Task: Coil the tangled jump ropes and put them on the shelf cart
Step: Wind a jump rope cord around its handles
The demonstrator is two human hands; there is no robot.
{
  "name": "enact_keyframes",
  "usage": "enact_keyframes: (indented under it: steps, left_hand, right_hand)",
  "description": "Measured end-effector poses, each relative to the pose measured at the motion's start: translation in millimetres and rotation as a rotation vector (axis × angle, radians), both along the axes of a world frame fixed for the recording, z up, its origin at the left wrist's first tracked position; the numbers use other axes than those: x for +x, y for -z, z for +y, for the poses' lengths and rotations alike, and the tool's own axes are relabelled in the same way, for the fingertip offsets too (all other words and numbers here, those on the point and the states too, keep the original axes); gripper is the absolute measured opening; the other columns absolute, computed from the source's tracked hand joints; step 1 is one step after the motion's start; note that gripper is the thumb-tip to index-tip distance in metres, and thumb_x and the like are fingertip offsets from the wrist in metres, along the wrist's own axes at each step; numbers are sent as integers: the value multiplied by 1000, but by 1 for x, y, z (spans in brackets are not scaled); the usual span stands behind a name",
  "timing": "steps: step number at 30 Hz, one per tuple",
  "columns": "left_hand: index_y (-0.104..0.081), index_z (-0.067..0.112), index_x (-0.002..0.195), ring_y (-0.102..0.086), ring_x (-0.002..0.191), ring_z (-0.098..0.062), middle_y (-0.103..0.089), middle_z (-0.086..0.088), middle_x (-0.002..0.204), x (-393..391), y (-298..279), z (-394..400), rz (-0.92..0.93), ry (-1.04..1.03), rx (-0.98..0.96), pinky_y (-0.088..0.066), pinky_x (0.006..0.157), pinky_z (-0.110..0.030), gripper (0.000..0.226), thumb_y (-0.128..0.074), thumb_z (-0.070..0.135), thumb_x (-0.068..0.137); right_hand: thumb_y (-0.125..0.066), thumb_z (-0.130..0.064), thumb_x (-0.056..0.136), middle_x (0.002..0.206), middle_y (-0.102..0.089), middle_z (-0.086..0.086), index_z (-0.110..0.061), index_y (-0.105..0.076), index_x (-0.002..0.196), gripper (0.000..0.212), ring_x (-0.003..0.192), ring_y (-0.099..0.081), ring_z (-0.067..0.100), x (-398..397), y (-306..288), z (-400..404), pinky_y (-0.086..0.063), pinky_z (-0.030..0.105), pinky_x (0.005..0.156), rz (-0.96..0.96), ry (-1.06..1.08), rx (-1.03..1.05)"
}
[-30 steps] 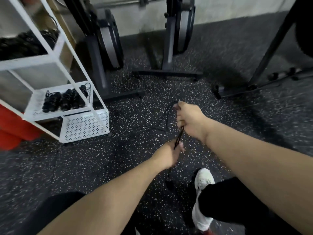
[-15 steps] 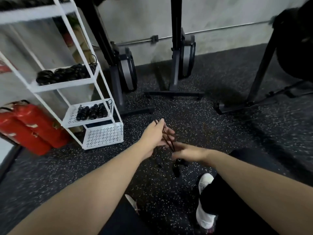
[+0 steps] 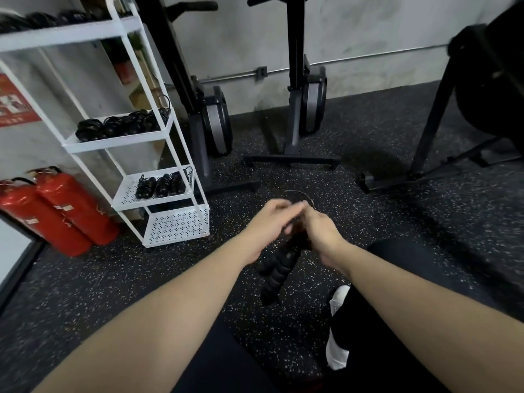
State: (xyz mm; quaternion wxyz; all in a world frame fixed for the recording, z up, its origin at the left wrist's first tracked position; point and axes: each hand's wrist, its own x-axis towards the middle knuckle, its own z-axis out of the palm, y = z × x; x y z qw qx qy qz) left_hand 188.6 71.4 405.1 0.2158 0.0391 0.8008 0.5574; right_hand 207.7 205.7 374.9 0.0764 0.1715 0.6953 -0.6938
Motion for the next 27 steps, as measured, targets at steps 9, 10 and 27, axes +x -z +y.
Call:
enact_keyframes:
  steps: [9,10,27]
  left_hand:
    - [-9,51,157,-34,145,-14,-21,18,161,45,62,-8,291,229,-345,-30,121,-44,117,-81,61,66]
    - [-4,50,157,-29,147,-16,-16,18,161,45,62,-7,395,257,-460,-25,123,-50,117,-78,62,67]
    - [14,27,161,-53,119,-26,-27,-4,152,49,78,8,697,401,-843,-53,94,-42,97,-58,39,98]
  right_hand:
    - [-44,-44,107,50,-41,-2,-19,-44,70,44,46,-47,18,-3,-8,6,-45,31,60,-137,453,-565]
    - [-45,-42,107,50,-40,-2,-19,-43,71,43,46,-44,17,-4,-7,9,-44,29,57,-142,489,-599]
    - [-41,-36,108,57,-49,2,-17,-41,74,39,67,-62,23,-11,24,38,-57,30,59,-284,550,-787]
